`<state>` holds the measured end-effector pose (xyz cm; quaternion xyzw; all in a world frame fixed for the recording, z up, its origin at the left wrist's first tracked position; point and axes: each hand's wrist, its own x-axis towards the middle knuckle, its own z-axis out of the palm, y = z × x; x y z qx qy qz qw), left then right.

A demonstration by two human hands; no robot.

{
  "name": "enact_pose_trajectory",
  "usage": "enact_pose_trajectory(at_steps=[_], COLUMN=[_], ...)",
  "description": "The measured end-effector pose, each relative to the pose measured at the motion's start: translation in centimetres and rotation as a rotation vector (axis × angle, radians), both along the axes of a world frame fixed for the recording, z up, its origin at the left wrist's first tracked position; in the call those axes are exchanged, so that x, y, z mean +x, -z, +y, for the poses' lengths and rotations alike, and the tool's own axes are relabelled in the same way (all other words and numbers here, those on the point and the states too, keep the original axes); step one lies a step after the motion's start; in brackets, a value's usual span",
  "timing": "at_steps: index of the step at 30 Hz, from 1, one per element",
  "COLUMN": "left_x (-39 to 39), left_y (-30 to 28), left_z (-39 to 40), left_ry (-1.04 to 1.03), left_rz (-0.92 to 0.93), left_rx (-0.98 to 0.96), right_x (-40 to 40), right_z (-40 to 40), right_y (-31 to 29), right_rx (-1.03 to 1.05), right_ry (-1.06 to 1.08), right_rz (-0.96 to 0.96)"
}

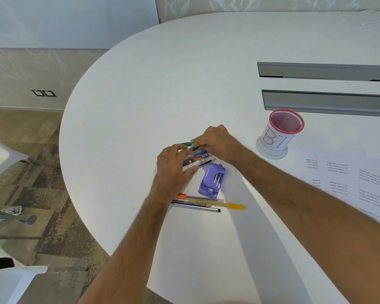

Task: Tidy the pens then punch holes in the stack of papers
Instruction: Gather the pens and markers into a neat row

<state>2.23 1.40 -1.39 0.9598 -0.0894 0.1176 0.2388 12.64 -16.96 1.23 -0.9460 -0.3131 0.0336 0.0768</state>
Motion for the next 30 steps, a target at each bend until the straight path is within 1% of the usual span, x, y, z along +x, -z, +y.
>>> enact_pose_trajectory(at_steps=[4,7,11,14,16,22,30], left_x=[0.4,0.6,0.9,1.1,1.1,1.3,2.0], left_y=[0.4,0.6,0.7,0.5,0.4,0.1,0.3], left_z=[0.5,0.6,0.6,0.3,0.2,0.4,1.8], left_ry=[0.031,0.069,0.105,0.139,0.150,0.142,0.098], left_rz=[0.011,0.078,0.158,0.209,0.235,0.257,0.285], left_rx=[0.039,0.118,0.174,0.245,0.333,0.373,0.339], right_x=[-0.1,-0.4,-1.2,-1.9,-2.4,-5.1,-9.2], right_z=[-0.1,0.1,-0.2,-0.9,-1.6,-4.5,-7.5], right_y=[0.0,-0.2,-0.2,-0.4,-0.6,-0.5,0.6], right_rx=[0.037,0.074,0.258,0.467,0.537,0.558,0.590], right_ry=[-0.034,-0.021,0.056,0.154,0.181,0.236,0.302], right_rz=[0.039,0.107,0.237,0.252,0.240,0.192,0.153])
